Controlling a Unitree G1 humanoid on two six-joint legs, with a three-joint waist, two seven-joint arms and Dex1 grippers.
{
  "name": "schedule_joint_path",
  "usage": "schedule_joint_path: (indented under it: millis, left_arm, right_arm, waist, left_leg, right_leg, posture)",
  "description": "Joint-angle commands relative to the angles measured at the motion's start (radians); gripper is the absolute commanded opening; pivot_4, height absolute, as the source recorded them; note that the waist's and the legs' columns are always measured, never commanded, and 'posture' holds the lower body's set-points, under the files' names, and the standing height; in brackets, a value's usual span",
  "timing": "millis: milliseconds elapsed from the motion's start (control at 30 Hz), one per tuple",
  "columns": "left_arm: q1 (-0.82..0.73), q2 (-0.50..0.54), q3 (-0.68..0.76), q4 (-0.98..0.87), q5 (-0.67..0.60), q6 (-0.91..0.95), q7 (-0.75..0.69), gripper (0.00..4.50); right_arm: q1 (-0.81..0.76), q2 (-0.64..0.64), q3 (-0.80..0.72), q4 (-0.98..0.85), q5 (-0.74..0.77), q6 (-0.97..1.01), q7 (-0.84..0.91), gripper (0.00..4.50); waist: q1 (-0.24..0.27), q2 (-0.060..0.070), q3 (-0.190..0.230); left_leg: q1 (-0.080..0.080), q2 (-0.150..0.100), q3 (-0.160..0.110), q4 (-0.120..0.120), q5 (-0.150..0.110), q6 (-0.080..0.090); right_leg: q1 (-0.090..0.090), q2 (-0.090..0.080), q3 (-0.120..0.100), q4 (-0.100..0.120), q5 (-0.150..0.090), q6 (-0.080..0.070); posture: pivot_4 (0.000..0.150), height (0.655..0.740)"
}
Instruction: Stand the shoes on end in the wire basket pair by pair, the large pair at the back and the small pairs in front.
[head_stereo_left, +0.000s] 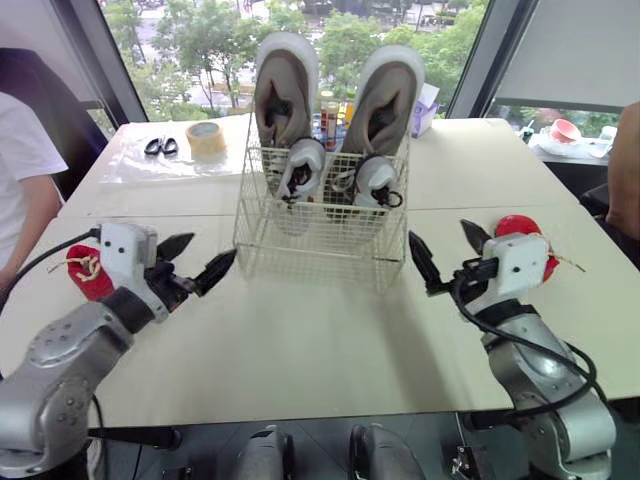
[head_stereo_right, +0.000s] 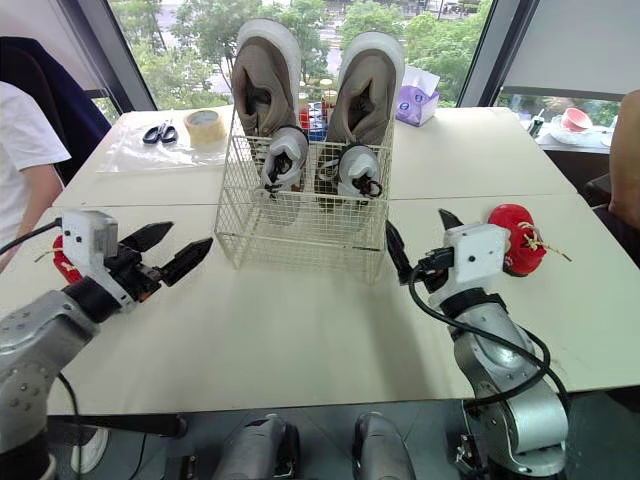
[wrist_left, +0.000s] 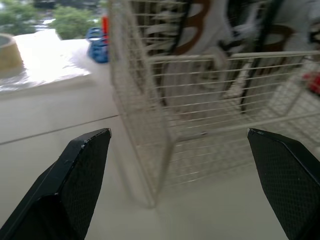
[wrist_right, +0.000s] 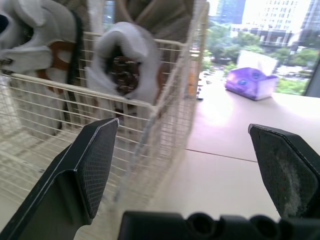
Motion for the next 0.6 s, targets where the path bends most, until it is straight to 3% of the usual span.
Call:
schedule_joint_path:
  millis: [33,100,233,400,600]
  left_arm:
    - [0.041,0.039,0.02,-0.015,-0.074,0.001,-0.045,4.47]
    - [0.06,0.059,-0.008,-0.035,-0.145,0.034,-0.061,4.47]
    - [0.072,0.066,-0.162,-0.13,-0.132,0.023,-0.037,4.47]
    - [0.064,0.037,-0.377,-0.186,0.007,0.001,0.082,4.47]
    - [0.054,-0.14,-0.436,-0.043,0.03,-0.113,0.123,4.47]
  right_arm:
    - [0.032,0.019,-0.025,-0.074,0.018,0.036,-0.028,4.5]
    - [0.058,0.03,-0.052,-0.071,0.003,0.045,-0.053,4.5]
    - [0.061,0.018,-0.148,-0.047,-0.037,0.07,-0.108,4.5]
    - [0.06,0.007,-0.255,-0.042,-0.06,0.175,-0.169,4.5]
    - [0.182,0.095,-0.259,-0.051,-0.091,0.16,-0.2,4.5]
  waist:
    - [-0.002,0.0,0.0]
    - [-0.003,0.0,0.0]
    - [0.002,0.0,0.0]
    - [0.001,0.0,0.0]
    - [0.002,0.0,0.0]
  left_leg:
    - [0.0,0.0,0.0,0.0,0.0,0.0]
    - [0.0,0.0,0.0,-0.002,0.0,0.0]
    - [0.001,-0.001,0.0,-0.003,0.0,0.0]
    - [0.001,-0.001,0.001,-0.004,0.0,0.0]
    - [0.004,-0.001,0.0,-0.011,0.001,-0.001]
  right_leg:
    - [0.0,0.0,0.0,0.0,0.0,0.0]
    - [-0.001,0.0,0.0,0.0,0.0,-0.001]
    - [0.0,-0.001,0.0,-0.001,-0.001,-0.001]
    - [0.0,-0.001,0.001,-0.002,-0.001,-0.001]
    - [0.0,0.002,0.002,-0.002,-0.003,-0.003]
  posture:
    - [0.15,0.74]
    - [0.15,0.74]
    - [0.15,0.74]
    - [0.15,0.74]
    - [0.15,0.74]
